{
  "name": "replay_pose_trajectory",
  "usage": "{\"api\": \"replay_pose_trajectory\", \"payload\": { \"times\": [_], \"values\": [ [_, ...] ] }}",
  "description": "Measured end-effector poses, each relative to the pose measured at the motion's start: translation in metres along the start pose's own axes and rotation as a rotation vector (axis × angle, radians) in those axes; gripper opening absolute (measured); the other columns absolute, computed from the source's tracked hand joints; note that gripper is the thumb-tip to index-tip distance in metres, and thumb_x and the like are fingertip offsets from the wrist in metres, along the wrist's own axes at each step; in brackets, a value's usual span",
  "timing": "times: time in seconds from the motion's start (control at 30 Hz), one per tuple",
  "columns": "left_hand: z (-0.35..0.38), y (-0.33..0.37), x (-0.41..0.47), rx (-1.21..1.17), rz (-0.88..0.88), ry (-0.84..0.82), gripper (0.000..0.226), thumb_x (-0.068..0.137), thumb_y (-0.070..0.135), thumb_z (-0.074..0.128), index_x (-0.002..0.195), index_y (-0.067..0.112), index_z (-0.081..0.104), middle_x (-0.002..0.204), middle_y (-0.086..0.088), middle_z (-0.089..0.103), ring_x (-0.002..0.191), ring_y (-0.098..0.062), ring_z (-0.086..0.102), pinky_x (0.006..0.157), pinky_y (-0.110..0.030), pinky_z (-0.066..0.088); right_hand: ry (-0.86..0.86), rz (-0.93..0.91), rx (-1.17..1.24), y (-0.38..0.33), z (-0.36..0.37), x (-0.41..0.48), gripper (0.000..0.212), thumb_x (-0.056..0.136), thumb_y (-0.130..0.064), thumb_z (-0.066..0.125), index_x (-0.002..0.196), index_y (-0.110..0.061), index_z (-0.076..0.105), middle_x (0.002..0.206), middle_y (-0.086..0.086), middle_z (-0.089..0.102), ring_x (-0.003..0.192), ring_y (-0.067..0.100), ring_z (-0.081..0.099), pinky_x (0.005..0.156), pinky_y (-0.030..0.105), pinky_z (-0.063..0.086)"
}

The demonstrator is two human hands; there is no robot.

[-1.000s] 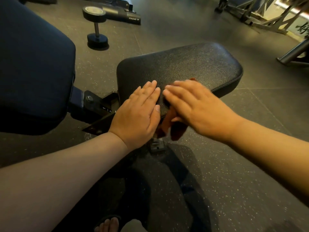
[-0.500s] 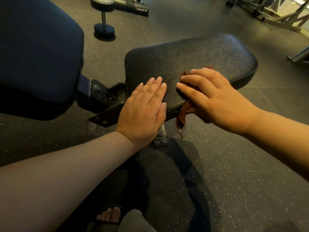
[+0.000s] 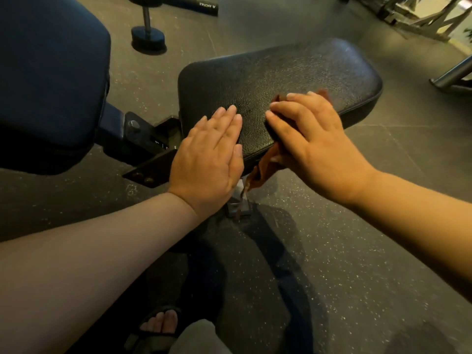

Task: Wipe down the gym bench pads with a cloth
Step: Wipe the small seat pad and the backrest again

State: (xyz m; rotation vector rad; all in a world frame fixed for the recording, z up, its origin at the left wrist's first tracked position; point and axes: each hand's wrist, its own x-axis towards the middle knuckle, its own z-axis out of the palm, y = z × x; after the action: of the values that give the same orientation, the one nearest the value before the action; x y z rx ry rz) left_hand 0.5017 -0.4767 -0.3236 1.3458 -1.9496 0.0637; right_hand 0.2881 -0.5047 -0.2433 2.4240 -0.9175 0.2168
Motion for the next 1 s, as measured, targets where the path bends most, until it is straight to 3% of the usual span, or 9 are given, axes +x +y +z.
{"api": "replay_pose_trajectory", "payload": {
  "times": [0.23, 0.43, 0.57, 0.7, 0.87, 1.0],
  "values": [
    [0.001, 0.003, 0.0, -0.01, -0.017, 0.04, 0.054, 0.104, 0.029, 0.025, 0.145, 0.002, 0.045, 0.153, -0.015, 0.043, 0.145, -0.027, 0.036, 0.12, -0.044, 0.027, -0.053, -0.005, -0.033, -0.006, -0.003, 0.003, 0.063, 0.099, -0.043, 0.044, 0.148, -0.003, 0.043, 0.148, 0.022, 0.045, 0.142, 0.042, 0.035, 0.121, 0.055, 0.02],
    [0.0, 0.0, 0.0, -0.012, 0.005, -0.007, 0.055, 0.105, 0.029, 0.022, 0.146, 0.001, 0.043, 0.155, -0.016, 0.04, 0.147, -0.027, 0.033, 0.12, -0.046, 0.026, -0.018, -0.073, -0.025, -0.031, 0.006, 0.012, 0.059, 0.1, -0.038, 0.05, 0.148, -0.005, 0.043, 0.15, 0.019, 0.045, 0.142, 0.039, 0.037, 0.121, 0.053, 0.023],
    [-0.003, -0.014, 0.001, -0.015, 0.101, -0.03, 0.055, 0.105, 0.031, 0.023, 0.147, 0.0, 0.041, 0.155, -0.016, 0.039, 0.147, -0.027, 0.032, 0.121, -0.044, 0.026, -0.056, -0.164, -0.001, 0.007, -0.005, 0.007, 0.054, 0.105, -0.037, 0.048, 0.149, -0.007, 0.042, 0.15, 0.018, 0.045, 0.141, 0.037, 0.038, 0.118, 0.052, 0.03],
    [0.0, -0.008, 0.0, -0.011, 0.075, 0.016, 0.053, 0.105, 0.029, 0.026, 0.146, 0.0, 0.043, 0.153, -0.017, 0.042, 0.145, -0.028, 0.035, 0.12, -0.044, 0.027, -0.003, -0.081, 0.009, 0.045, -0.011, -0.006, 0.059, 0.099, -0.04, 0.059, 0.144, -0.002, 0.049, 0.142, 0.023, 0.051, 0.133, 0.043, 0.045, 0.112, 0.056, 0.034],
    [-0.001, -0.004, -0.001, -0.033, 0.051, 0.021, 0.053, 0.104, 0.028, 0.027, 0.144, -0.001, 0.045, 0.153, -0.018, 0.042, 0.145, -0.029, 0.036, 0.12, -0.046, 0.027, 0.065, -0.03, 0.063, -0.011, 0.008, 0.011, 0.065, 0.097, -0.054, 0.056, 0.137, -0.002, 0.057, 0.135, 0.022, 0.057, 0.128, 0.043, 0.049, 0.109, 0.056, 0.034],
    [-0.004, -0.013, 0.0, -0.037, 0.09, -0.025, 0.054, 0.105, 0.03, 0.023, 0.147, 0.001, 0.042, 0.155, -0.016, 0.04, 0.147, -0.027, 0.032, 0.121, -0.045, 0.026, 0.068, -0.134, 0.082, -0.016, 0.007, 0.013, 0.053, 0.104, -0.042, 0.052, 0.141, -0.005, 0.054, 0.142, 0.017, 0.054, 0.134, 0.036, 0.046, 0.114, 0.05, 0.034]
  ]
}}
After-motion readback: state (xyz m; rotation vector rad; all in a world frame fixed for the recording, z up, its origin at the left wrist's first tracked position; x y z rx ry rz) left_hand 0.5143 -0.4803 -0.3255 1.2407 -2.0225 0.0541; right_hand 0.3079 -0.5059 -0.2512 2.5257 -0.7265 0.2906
